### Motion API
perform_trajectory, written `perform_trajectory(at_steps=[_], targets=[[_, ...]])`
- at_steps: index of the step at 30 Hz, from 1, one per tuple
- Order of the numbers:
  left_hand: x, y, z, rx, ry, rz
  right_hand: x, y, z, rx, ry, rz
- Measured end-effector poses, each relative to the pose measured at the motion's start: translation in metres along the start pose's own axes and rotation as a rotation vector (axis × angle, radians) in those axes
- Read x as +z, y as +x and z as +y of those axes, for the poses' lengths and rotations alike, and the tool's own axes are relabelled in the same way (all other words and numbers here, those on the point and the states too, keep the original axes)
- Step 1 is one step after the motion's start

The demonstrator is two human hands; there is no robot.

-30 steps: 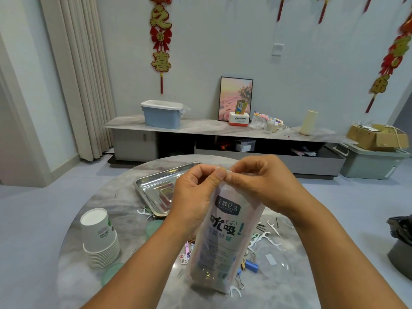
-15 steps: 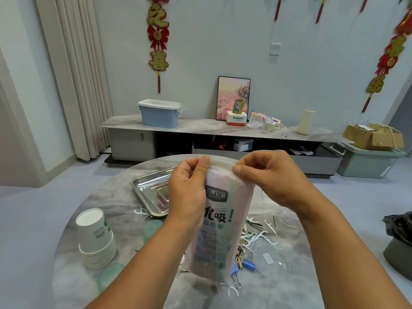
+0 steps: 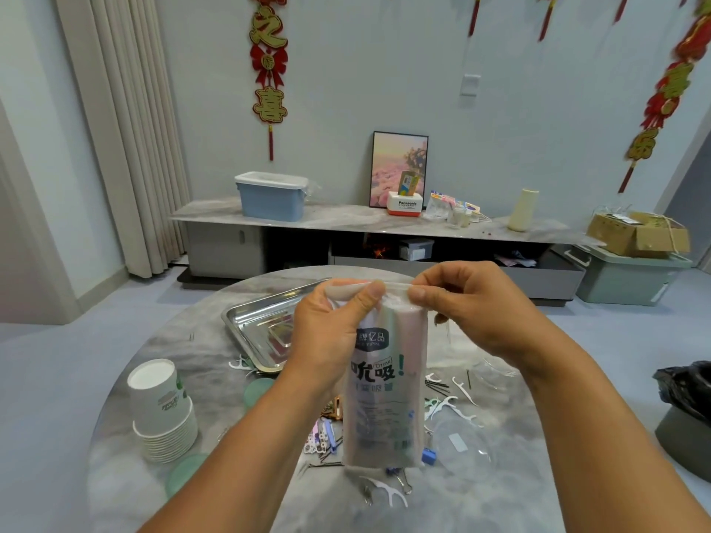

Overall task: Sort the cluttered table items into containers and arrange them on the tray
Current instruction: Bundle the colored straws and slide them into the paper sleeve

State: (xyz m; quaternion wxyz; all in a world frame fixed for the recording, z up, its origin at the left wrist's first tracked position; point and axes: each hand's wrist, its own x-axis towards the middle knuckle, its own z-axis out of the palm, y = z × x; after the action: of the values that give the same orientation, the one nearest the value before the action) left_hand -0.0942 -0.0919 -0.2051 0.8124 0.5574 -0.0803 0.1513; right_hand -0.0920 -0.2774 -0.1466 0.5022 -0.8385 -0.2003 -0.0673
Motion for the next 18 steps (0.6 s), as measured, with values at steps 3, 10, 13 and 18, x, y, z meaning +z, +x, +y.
perform_trajectory(at_steps=[3,10,13,18], targets=[[0.002,-0.001,0.002,-0.018,-0.045,0.035,0.001,0.000,0.002,-0.004,0.094,0.041],[0.003,-0.006,0.008,-0.125,-0.089,0.065,-0.001,-0.004,0.001,-0.060,0.144,0.215],[-0.002,-0.005,0.018,0.000,0.129,0.058,-0.005,-0.005,-0.001,-0.086,0.128,0.161],[0.004,-0.003,0.039,0.669,0.834,-0.055,-0.004,-0.007,-0.015,-0.154,0.015,0.121]])
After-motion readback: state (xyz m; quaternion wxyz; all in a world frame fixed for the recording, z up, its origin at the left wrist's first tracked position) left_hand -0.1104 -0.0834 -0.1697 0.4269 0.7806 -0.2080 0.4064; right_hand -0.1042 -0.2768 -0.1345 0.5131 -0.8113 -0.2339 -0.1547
